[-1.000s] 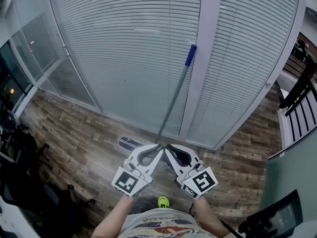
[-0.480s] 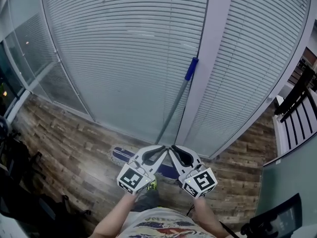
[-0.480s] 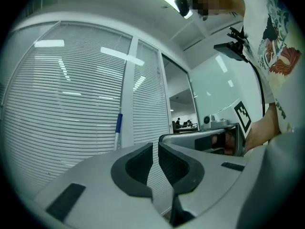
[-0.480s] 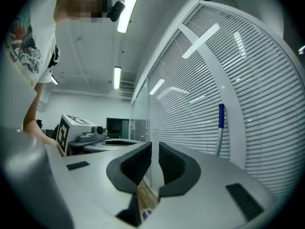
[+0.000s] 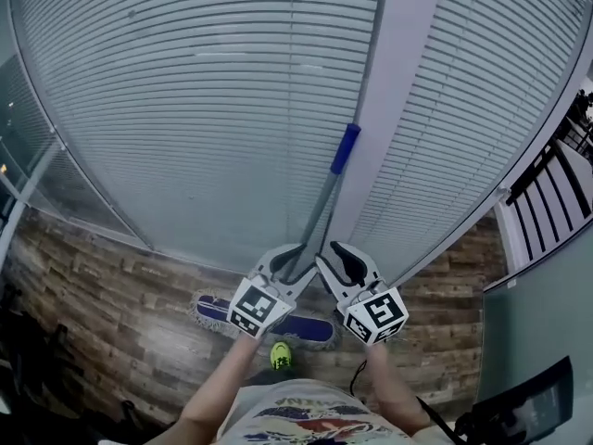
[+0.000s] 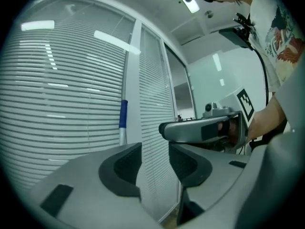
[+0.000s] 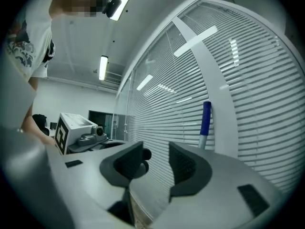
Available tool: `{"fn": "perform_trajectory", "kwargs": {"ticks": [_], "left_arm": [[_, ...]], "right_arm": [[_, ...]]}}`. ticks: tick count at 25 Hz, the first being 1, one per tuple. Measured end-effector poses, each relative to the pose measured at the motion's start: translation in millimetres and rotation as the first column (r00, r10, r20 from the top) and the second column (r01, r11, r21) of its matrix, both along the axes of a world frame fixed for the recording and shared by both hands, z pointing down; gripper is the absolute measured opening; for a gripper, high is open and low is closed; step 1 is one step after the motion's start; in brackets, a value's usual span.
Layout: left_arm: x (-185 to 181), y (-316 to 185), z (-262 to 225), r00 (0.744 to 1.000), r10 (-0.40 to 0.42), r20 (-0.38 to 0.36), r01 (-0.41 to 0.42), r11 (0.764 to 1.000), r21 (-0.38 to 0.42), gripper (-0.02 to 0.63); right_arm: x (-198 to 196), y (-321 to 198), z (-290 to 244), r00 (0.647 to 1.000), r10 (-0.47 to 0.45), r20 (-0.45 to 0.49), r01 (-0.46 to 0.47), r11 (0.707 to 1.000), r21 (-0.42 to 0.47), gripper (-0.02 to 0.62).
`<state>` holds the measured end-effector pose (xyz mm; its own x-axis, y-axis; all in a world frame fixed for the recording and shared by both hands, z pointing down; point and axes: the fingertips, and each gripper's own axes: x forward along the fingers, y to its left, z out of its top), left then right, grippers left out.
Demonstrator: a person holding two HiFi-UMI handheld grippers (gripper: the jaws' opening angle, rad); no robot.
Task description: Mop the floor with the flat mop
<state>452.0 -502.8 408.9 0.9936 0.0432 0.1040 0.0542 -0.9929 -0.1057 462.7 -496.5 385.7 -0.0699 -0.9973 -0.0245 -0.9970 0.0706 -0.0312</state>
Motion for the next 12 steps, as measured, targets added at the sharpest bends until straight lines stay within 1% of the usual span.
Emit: {"fn": "perform_trajectory", "kwargs": {"ticks": [1, 3, 6, 9, 12], "left_arm": [[10.2, -8.3, 5.9, 1.000, 0.010, 0.016, -0.010, 1.000, 0.003, 0.173], [28.2, -19.7, 13.8, 0.999, 0.028, 0.028, -0.028, 1.000, 0.011, 0.197], [55.3, -39.4, 23.1, 0.999, 0.037, 0.024, -0.038, 0.999, 0.021, 0.223], [83.6, -67.6, 38.8, 0.998, 0.046, 0.041, -0.047, 0.999, 0.022, 0.230], [104.3, -89.0, 65.9, 0.996, 0.059, 0.071, -0.059, 0.998, 0.007, 0.229]], "right_arm": [[6.3, -11.2, 3.3, 1.000, 0.002, -0.002, -0.002, 1.000, -0.014, 0.179], [16.8, -29.8, 7.9, 1.000, 0.017, -0.011, -0.017, 0.999, -0.035, 0.184], [39.7, -55.2, 13.8, 0.997, 0.069, -0.018, -0.069, 0.996, -0.049, 0.194], [68.9, -84.1, 26.9, 0.994, 0.109, -0.015, -0.109, 0.991, -0.078, 0.206], [93.1, -98.1, 45.9, 0.987, 0.159, -0.010, -0.159, 0.982, -0.100, 0.206]]}}
